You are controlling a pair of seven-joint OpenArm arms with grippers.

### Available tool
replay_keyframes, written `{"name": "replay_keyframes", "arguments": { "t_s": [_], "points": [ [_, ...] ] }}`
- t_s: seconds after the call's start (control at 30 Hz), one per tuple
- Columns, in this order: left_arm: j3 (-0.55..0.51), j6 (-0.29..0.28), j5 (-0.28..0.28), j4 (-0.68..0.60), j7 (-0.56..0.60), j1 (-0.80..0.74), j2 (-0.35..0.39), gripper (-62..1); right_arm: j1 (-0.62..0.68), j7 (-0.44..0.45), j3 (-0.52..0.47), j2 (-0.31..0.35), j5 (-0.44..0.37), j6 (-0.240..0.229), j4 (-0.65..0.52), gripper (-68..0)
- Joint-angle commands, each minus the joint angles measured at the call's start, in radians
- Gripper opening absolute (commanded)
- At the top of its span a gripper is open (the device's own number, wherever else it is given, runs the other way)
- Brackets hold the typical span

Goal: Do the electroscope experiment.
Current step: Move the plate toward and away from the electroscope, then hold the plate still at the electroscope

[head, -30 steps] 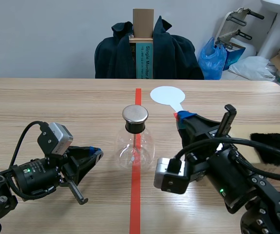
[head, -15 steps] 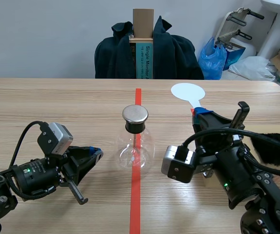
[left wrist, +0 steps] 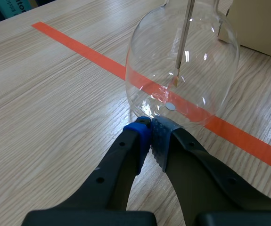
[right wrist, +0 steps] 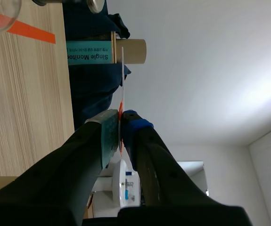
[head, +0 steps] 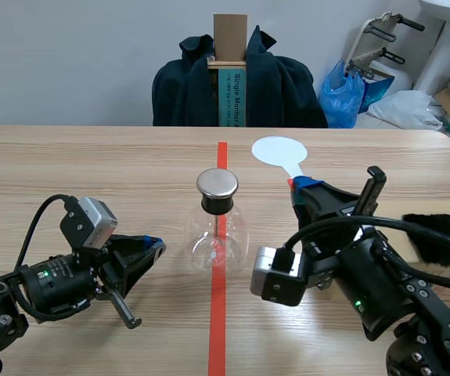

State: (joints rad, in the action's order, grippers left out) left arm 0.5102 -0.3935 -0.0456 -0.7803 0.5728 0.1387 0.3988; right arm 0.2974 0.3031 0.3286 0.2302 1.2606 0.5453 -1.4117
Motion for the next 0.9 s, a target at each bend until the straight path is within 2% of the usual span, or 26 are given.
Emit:
{"name": "replay_keyframes", "arguments": {
  "t_s": [0.0,0.4,0.87],
  "points": [
    [-0.005,-0.001,-0.014,-0.017,0.013,0.006,-0.005,-57.7,-0.008,0.018,-0.003,0.011,-0.007,0.014,-0.013,-66.8],
    [-0.005,-0.001,-0.014,-0.017,0.013,0.006,-0.005,-57.7,-0.008,0.185,-0.003,0.011,-0.007,0.014,-0.013,-66.9],
    [-0.005,-0.001,-0.018,-0.017,0.013,0.006,-0.005,-57.7,-0.009,0.274,-0.003,0.011,-0.007,0.011,-0.013,-66.9]
  ]
}}
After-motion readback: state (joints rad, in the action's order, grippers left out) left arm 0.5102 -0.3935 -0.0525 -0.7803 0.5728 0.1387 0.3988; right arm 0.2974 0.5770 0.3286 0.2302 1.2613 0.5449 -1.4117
